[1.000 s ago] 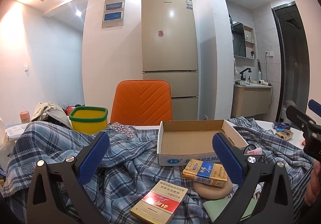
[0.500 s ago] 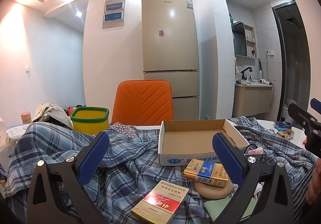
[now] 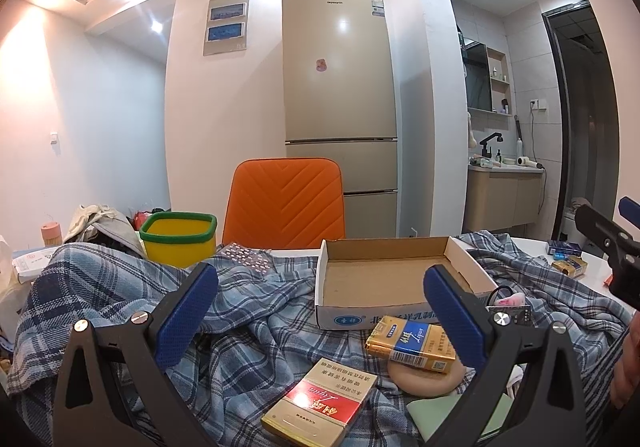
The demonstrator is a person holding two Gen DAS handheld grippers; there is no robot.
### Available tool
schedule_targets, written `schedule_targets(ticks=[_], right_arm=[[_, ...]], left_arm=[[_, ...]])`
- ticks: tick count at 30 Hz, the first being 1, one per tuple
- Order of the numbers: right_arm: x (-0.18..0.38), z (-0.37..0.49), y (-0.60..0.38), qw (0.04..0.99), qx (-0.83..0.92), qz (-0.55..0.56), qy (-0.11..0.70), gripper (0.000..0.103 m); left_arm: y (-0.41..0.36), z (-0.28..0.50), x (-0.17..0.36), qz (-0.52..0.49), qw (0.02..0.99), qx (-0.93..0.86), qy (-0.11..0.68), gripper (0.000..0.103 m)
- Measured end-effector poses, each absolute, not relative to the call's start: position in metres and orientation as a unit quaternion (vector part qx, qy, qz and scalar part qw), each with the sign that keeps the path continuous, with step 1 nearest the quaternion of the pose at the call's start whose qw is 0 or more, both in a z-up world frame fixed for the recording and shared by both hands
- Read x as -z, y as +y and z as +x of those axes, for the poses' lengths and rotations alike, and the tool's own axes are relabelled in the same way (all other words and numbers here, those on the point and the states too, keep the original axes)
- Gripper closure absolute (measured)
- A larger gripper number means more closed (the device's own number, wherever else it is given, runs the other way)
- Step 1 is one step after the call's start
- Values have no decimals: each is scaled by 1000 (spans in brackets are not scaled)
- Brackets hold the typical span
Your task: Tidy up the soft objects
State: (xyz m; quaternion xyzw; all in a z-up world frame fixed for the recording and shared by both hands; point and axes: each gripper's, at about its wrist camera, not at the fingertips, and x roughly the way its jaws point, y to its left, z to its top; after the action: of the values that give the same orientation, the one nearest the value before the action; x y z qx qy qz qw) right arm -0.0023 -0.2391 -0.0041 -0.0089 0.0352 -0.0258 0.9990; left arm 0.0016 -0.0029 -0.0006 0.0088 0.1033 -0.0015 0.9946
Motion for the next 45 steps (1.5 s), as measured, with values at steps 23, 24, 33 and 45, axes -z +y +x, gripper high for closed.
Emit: schedule_targets(ticks=[23, 24, 33, 45], right_arm=[[8, 5, -245, 998, 30, -5, 48, 0], [7, 5, -244, 998, 30, -5, 48, 0], [7, 5, -244, 998, 30, -5, 48, 0], [8, 6, -245, 998, 30, -4, 50, 0]], left_arm=[[-4, 2, 1, 10, 995, 1, 103, 1], [-4, 2, 2, 10, 995, 1, 103, 1], [-4, 2, 1, 10, 995, 1, 103, 1], [-4, 2, 1, 10, 995, 1, 103, 1]])
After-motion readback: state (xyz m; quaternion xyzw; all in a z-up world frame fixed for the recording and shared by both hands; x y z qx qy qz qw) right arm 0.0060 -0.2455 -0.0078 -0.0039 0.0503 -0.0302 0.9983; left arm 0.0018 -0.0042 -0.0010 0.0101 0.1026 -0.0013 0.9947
